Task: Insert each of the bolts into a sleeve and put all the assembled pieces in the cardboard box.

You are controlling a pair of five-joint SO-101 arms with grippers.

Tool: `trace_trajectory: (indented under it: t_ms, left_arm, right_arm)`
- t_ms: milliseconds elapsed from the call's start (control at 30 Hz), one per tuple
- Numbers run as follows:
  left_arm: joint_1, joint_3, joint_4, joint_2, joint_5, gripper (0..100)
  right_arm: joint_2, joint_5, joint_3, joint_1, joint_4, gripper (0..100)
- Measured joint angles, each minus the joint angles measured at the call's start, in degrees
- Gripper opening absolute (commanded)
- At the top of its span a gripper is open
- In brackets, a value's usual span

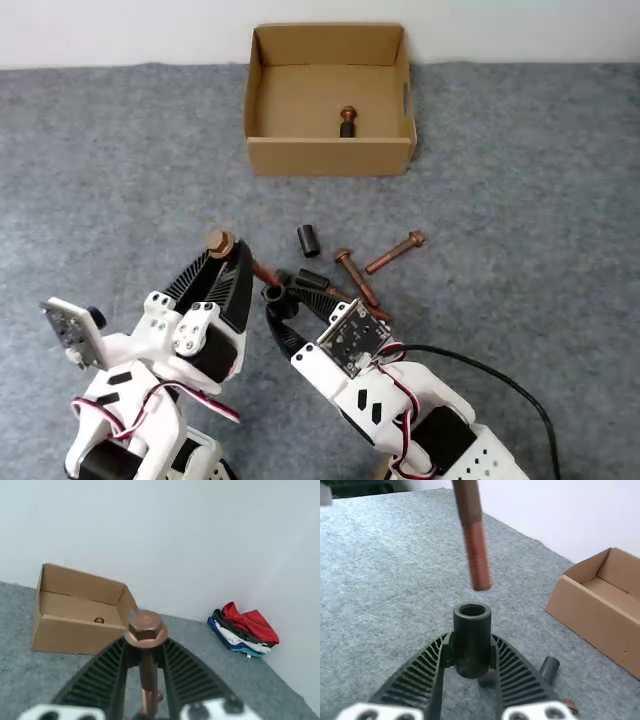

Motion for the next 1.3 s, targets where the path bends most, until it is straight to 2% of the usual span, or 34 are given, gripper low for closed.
trace_trajectory:
  t_ms: [367,633,700,833,900,1033,1300]
  left_arm:
    - [0.35,0.00,6.51,-0.26,-0.62,0]
    - [8.70,2.02,12.48,-0.62,-9.49,1]
    - [9.67,4.66,12.48,-0.35,-12.75,5]
    - [10.11,7.38,12.04,-0.70,-16.09,18]
    - [10.11,8.26,11.96,-0.79,-16.44,22]
    - [7.47,9.49,11.96,-0.79,-16.35,23]
    - [0.26,9.14,12.48,-0.70,-23.38,23]
  right_arm:
    - [0.00,0.79,0.00,-0.09,0.00,0.9]
    - [0.09,0.88,0.00,-0.18,0.00,0.9]
    - [0.09,0.88,0.09,-0.18,0.00,0.9]
    - [0.18,0.88,0.26,0.09,0.09,0.9]
    - [0.18,0.88,0.35,0.18,0.18,0.9]
    - [0.26,0.88,0.44,0.18,0.18,0.9]
    - [0.00,0.88,0.18,0.18,0.09,0.9]
